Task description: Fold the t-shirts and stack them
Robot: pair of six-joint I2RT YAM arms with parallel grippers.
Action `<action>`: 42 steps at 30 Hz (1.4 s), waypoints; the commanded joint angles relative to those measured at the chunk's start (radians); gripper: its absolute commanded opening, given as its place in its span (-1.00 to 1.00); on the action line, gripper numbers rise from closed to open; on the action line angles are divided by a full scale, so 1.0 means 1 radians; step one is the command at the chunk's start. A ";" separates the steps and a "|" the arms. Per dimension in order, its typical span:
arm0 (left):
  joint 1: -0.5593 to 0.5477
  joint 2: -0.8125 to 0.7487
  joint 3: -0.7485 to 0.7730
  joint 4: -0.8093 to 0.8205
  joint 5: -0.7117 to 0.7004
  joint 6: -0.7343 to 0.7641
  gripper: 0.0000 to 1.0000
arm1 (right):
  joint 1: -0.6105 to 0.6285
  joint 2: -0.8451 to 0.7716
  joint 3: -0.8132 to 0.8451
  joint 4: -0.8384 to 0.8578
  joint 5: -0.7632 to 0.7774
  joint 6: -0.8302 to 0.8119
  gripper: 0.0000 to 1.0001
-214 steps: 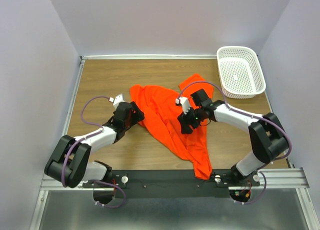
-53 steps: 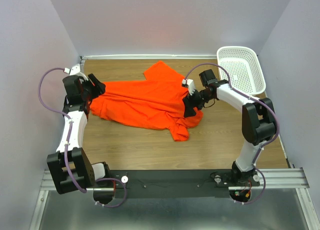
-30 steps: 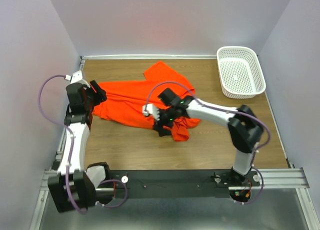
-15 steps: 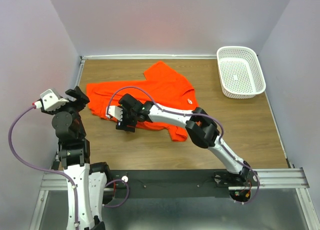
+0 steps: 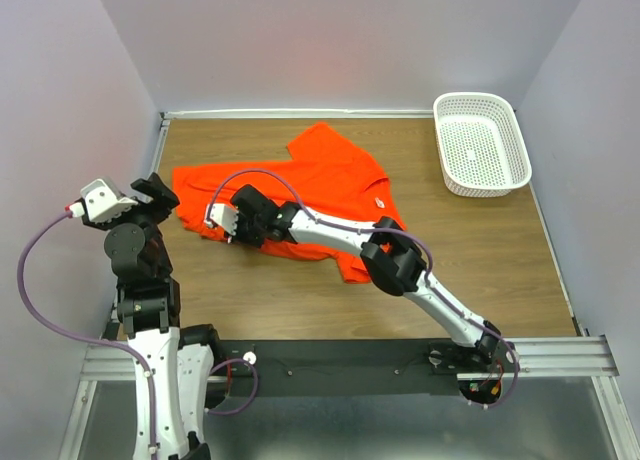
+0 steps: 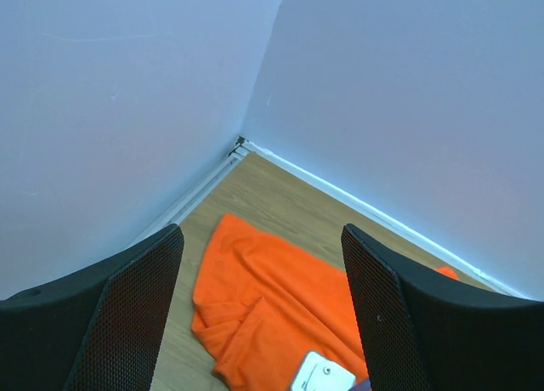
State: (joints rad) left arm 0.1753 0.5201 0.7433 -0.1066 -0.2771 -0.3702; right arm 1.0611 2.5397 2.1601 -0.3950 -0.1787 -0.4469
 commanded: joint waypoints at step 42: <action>0.000 0.199 -0.002 0.028 0.185 -0.004 0.66 | 0.194 -0.648 -0.740 -0.208 -0.402 -0.190 0.04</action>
State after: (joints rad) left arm 0.1753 0.6827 0.7433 -0.0937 -0.1646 -0.3702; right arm 1.2591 2.0117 1.4490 -0.5678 -0.6579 -0.6228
